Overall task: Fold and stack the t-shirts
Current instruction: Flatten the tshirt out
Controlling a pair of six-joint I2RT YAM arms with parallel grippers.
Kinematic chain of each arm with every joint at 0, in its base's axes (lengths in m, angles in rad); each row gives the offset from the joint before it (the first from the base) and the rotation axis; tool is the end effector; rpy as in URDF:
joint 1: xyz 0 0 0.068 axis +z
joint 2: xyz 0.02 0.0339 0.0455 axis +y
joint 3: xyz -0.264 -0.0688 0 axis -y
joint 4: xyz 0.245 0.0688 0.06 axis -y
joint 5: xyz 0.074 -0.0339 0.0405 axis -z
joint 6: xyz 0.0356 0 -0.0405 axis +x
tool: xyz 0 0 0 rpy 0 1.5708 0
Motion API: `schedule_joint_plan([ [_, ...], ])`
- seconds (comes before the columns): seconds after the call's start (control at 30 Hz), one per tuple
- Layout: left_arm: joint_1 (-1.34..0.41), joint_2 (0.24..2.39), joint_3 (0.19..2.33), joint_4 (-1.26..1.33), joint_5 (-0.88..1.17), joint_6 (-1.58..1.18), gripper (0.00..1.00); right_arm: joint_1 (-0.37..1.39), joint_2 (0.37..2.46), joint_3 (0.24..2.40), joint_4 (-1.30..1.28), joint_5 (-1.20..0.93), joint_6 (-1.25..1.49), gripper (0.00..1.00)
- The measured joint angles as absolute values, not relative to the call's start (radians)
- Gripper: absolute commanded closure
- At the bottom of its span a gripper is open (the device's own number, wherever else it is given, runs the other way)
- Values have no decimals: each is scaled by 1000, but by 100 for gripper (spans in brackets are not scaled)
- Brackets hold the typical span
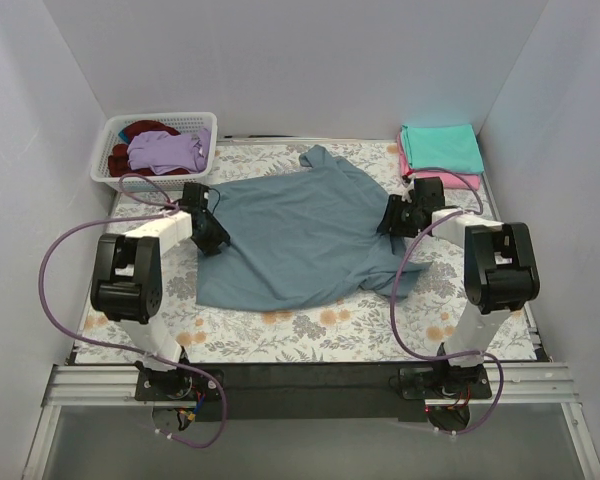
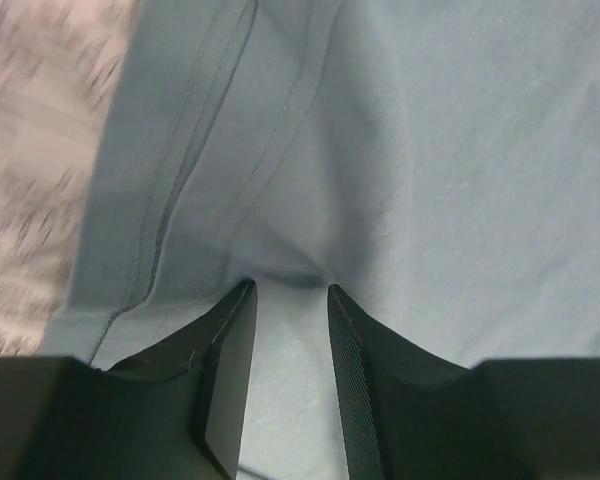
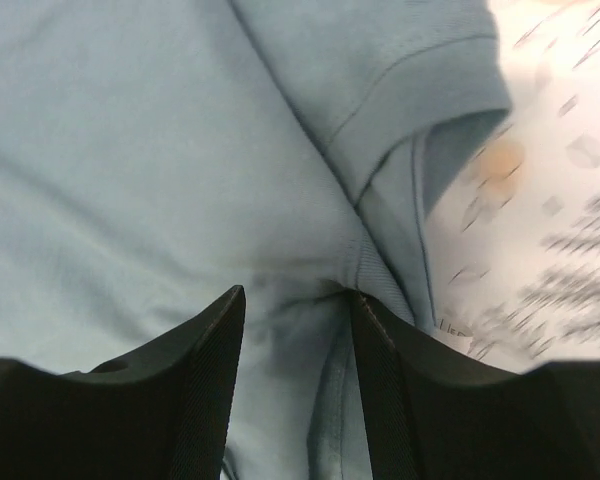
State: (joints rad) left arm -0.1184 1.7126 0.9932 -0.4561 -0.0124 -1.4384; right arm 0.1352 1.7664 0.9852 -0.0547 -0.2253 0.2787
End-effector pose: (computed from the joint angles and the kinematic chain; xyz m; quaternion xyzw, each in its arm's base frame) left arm 0.3211 -0.0378 0.1574 -0.6021 0.7739 -0.1335 0.1441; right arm 0.3560 0.0565 0.1619 0.0262 0.9278 0.1760 0.3278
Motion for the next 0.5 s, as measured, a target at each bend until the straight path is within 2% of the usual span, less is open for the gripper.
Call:
schedule_joint_plan([
  [0.17,-117,1847,1169,-460,10,-1401,59,109,1817,1080,-62,-190,278,42],
  [0.27,-117,1832,1188,-471,15,-1377,54,129,1767,1100,-88,-189,248,41],
  [0.4,-117,1649,1129,-483,-15,-1354,43,241,1610,1097,-123,-221,209,42],
  [0.47,-117,1461,1057,-480,-44,-1336,32,331,1533,1089,-106,-253,203,43],
  [0.5,-117,1364,1021,-480,-59,-1328,32,385,1498,1081,-90,-277,202,43],
])
